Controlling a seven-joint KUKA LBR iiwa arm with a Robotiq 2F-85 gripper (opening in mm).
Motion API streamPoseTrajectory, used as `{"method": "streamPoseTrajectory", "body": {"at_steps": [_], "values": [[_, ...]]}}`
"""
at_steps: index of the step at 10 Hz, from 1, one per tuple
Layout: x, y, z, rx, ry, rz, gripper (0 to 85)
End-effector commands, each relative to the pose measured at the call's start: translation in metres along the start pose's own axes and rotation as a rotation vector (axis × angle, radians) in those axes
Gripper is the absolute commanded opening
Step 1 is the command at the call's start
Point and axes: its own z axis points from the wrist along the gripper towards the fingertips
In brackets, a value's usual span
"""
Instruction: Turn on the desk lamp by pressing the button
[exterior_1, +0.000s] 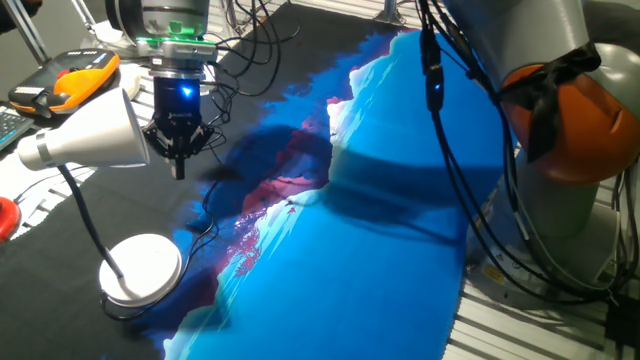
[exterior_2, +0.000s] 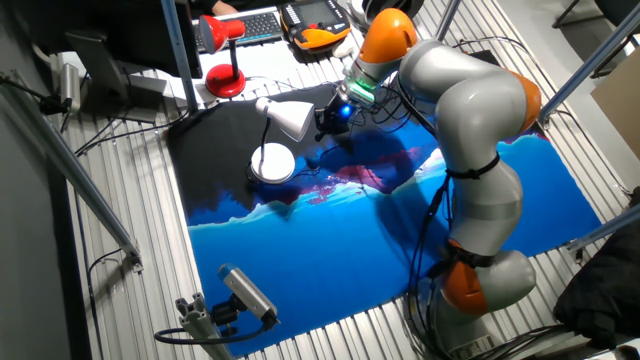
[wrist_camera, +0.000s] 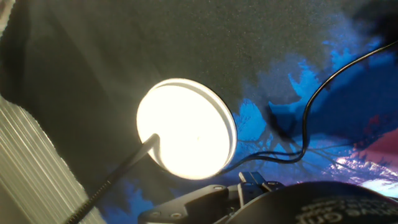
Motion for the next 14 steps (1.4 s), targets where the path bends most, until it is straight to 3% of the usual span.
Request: {"method": "streamPoseTrajectory", "body": {"at_steps": [1,3,6,7,10,11,14], "values": [[0.000,0.004,0.006,-0.008,-0.010,0.007,0.0],[-0.005,0.012,0.023,-0.055,-0.025,0.029,0.0],[-0.006,0.037,0.040,-0.040,-0.055,0.041,0.0],[-0.007,0.040,0.044,-0.012,-0.054,0.024,0.0],[-0.024,0.039,0.064,-0.046,-0.042,0.015,0.0],[-0.025,0.040,0.074,-0.061,-0.042,0.028,0.0],[-0.012,0.043,0.094,-0.064,-0.052,0.040,0.0]]}}
